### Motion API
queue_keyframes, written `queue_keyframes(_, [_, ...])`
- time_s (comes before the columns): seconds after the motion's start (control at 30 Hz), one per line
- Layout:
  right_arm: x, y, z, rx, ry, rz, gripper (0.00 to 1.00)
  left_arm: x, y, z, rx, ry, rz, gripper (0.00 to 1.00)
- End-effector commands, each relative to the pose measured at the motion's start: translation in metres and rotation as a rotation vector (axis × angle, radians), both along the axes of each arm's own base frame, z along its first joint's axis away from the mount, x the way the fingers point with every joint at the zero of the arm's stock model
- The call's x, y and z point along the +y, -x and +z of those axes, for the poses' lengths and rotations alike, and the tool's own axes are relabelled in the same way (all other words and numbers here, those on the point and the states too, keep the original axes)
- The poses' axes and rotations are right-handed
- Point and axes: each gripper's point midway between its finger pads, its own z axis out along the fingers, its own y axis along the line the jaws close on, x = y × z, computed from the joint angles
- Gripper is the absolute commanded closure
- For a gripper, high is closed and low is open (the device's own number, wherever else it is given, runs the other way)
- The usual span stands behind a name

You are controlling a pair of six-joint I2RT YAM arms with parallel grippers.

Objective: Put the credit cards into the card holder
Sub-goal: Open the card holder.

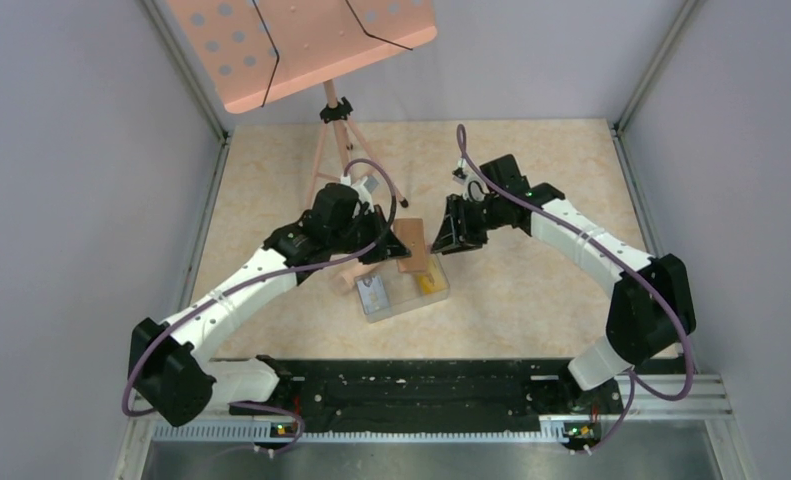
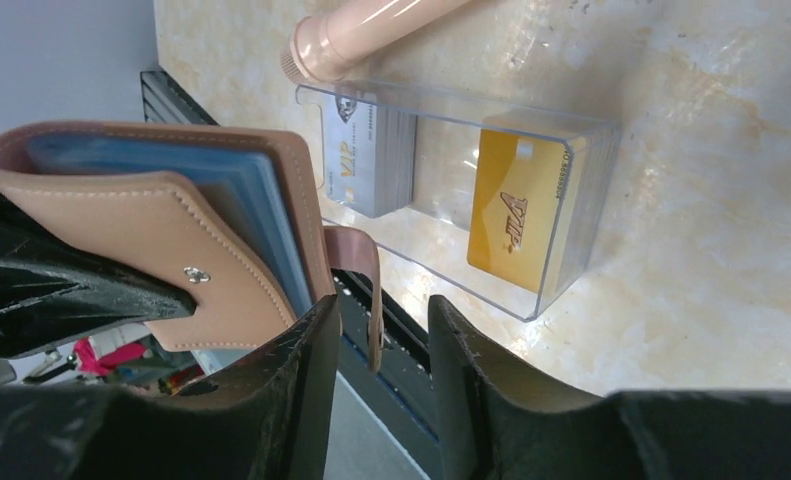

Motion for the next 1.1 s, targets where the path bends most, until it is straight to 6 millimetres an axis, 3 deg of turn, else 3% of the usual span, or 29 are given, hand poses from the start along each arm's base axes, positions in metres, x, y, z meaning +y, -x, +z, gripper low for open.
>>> queue_keyframes(0.0, [0.015, -0.017, 0.017, -0.059, -0.087, 0.011, 0.62, -0.004, 0.0, 0.026, -0.091, 0.075, -0.025, 1.0])
queue_keyframes(0.17, [0.02, -0.019, 0.019, -0.054, -0.111, 0.026, 0.74, -0.004, 0.002, 0.027, -0.092, 0.079, -0.029, 1.0])
queue_keyframes(0.3, [0.018, -0.018, 0.02, -0.065, -0.105, 0.031, 1.0, -0.003, 0.001, 0.029, -0.106, 0.078, -0.025, 1.0])
queue_keyframes(0.37, [0.017, -0.017, 0.022, -0.074, -0.098, 0.038, 1.0, -0.001, 0.001, 0.03, -0.117, 0.073, -0.016, 1.0])
queue_keyframes(0.4, [0.016, -0.017, 0.025, -0.083, -0.097, 0.044, 1.0, 0.0, 0.0, 0.031, -0.124, 0.074, -0.012, 0.93])
queue_keyframes(0.53, [0.016, -0.021, 0.051, -0.163, -0.103, 0.069, 1.0, 0.01, -0.004, 0.039, -0.199, 0.043, 0.013, 0.32])
queue_keyframes(0.57, [0.015, -0.023, 0.062, -0.196, -0.105, 0.07, 1.0, 0.016, -0.009, 0.041, -0.23, 0.013, 0.04, 0.21])
queue_keyframes(0.63, [0.016, -0.026, 0.084, -0.27, -0.125, 0.082, 1.0, 0.03, -0.013, 0.047, -0.297, -0.038, 0.073, 0.11])
queue_keyframes(0.73, [0.017, -0.025, 0.115, -0.368, -0.161, 0.126, 1.0, 0.051, -0.023, 0.059, -0.444, -0.116, 0.121, 0.09])
queue_keyframes(0.83, [0.017, -0.022, 0.131, -0.41, -0.164, 0.175, 1.0, 0.062, -0.026, 0.074, -0.581, -0.16, 0.112, 0.08])
queue_keyframes(0.93, [0.019, -0.013, 0.146, -0.439, -0.194, 0.257, 1.0, 0.057, -0.021, 0.091, -0.723, -0.158, 0.013, 0.08])
queue_keyframes(1.07, [0.019, 0.005, 0.158, -0.464, -0.239, 0.37, 1.0, 0.048, -0.02, 0.093, -0.784, -0.194, -0.104, 0.09])
